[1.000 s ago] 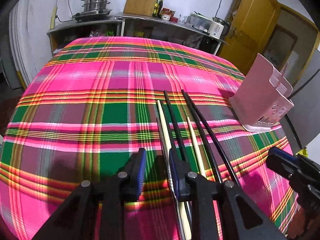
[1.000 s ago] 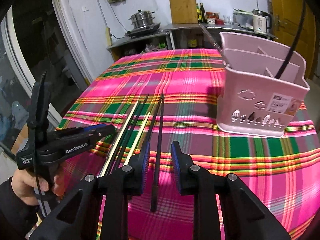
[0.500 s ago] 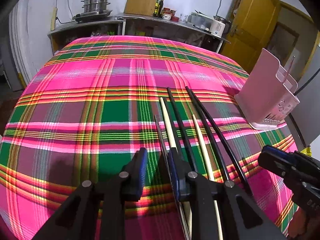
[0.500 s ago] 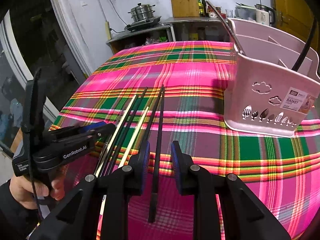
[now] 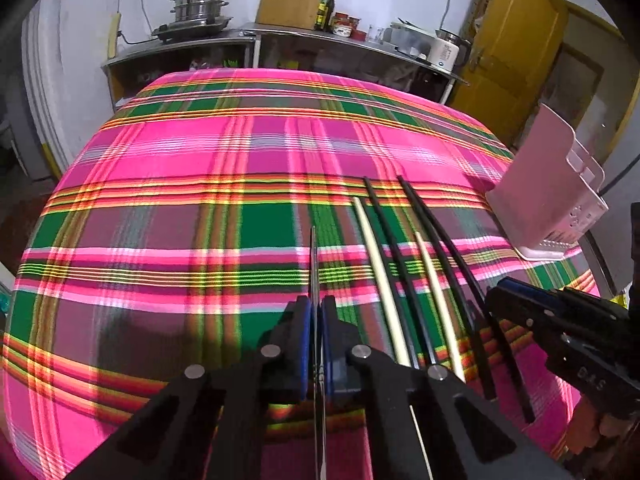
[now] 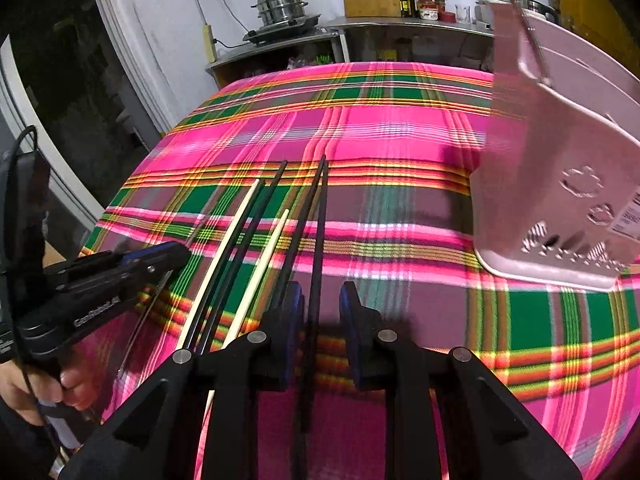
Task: Organize utensils
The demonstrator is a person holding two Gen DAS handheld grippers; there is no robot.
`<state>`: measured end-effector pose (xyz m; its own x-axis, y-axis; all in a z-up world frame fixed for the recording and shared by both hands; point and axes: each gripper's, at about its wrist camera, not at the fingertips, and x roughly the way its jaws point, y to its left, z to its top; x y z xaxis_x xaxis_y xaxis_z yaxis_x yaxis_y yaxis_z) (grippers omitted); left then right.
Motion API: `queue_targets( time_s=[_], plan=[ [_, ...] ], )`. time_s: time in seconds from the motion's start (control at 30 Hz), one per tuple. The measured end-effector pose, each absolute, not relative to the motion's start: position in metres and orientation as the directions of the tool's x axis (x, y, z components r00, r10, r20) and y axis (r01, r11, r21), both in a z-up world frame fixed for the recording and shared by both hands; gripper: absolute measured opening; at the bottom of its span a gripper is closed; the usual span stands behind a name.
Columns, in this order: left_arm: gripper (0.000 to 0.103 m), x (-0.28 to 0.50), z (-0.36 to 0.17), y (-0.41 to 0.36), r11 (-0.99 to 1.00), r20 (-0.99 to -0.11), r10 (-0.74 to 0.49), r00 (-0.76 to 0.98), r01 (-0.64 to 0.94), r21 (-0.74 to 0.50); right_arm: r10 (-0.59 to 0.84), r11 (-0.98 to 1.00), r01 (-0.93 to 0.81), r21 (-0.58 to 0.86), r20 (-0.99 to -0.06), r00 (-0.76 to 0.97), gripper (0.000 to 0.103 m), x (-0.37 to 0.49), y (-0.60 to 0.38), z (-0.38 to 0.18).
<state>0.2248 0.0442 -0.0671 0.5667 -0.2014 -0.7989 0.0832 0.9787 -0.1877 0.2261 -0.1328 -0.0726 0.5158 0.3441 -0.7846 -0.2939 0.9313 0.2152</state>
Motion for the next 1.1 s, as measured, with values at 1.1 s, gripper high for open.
queue_targets(
  time_s=[1.1],
  plan=[
    [0.004, 0.261, -0.067, 0.044, 0.991, -0.820, -0.135, 0.556, 0.089, -0.103, 0.267, 0.949, -0.285, 0.137, -0.828, 0.492, 0.007, 0.290, -0.103, -0.076]
  ],
)
